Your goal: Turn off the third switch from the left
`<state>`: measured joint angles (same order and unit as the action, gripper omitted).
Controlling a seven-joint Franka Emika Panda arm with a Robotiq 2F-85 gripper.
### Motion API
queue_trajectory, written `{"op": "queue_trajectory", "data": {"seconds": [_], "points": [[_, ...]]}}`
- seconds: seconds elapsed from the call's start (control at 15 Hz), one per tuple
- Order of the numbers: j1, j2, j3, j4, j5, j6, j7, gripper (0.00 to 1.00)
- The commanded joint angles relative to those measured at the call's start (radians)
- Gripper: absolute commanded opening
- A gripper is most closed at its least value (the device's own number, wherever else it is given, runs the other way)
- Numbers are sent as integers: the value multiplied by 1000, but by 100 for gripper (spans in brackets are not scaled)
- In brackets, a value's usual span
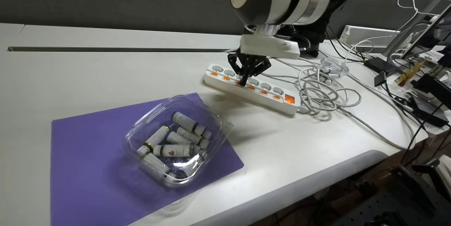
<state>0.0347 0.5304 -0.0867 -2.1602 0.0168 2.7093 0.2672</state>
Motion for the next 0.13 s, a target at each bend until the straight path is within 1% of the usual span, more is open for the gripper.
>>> {"op": "queue_trajectory", "data": {"seconds": [0.0, 0.07], "points": [[-25, 59, 26, 55, 42, -72, -37, 0], [-29, 51, 29, 60, 49, -101, -44, 0]]}}
